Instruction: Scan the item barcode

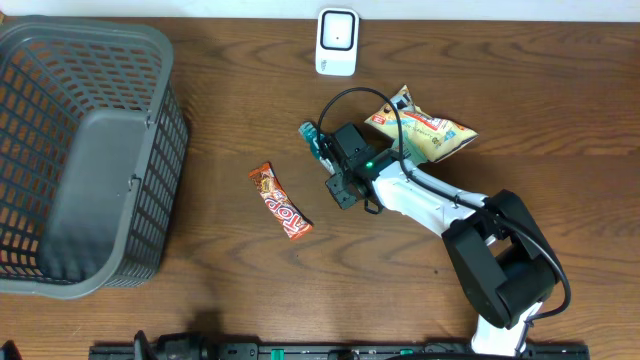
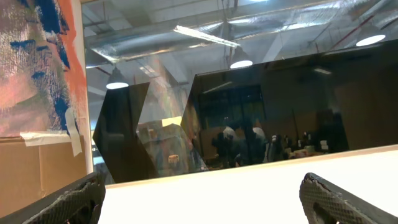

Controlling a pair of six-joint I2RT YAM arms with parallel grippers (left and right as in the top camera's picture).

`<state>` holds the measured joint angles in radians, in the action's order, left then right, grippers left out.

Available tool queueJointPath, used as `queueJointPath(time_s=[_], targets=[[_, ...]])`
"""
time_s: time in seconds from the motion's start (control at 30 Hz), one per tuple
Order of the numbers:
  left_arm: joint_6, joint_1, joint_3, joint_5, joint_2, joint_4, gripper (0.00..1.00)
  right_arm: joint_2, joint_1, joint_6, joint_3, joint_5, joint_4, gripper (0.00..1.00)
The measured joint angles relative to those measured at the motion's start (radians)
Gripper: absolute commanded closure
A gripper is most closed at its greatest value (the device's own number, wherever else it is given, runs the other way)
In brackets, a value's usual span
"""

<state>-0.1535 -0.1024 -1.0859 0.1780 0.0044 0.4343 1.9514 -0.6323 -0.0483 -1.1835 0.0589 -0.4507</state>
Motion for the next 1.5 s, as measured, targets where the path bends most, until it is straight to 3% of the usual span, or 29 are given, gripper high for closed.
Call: queueJointPath(time_s=[0.27,0.53,0.8,1.23,1.5], targets=[[0.0,0.0,0.0,0.0,0.0,0.0,0.01,0.005,0.023,-0.005,-0.015,-0.093,-0.007,0.99],[0.0,0.0,0.0,0.0,0.0,0.0,0.01,0.005,0.182,0.086,-0.016,-0.579,-0.026,0.99],[0.0,0.0,0.0,0.0,0.0,0.0,0.01,0.005,0.287,0.169,-0.016,-0.895,-0.024,0.99],[0.0,0.0,0.01,-0.013,0.0,0.023,0.01,-0.005,0.295,0.185,-0.016,-1.072,-0.024,0.99],[0.0,0.0,0.139,-0.027,0.0,0.025,0.01,-0.13,0.295,0.188,-0.016,-1.063,-0.064,0.99]])
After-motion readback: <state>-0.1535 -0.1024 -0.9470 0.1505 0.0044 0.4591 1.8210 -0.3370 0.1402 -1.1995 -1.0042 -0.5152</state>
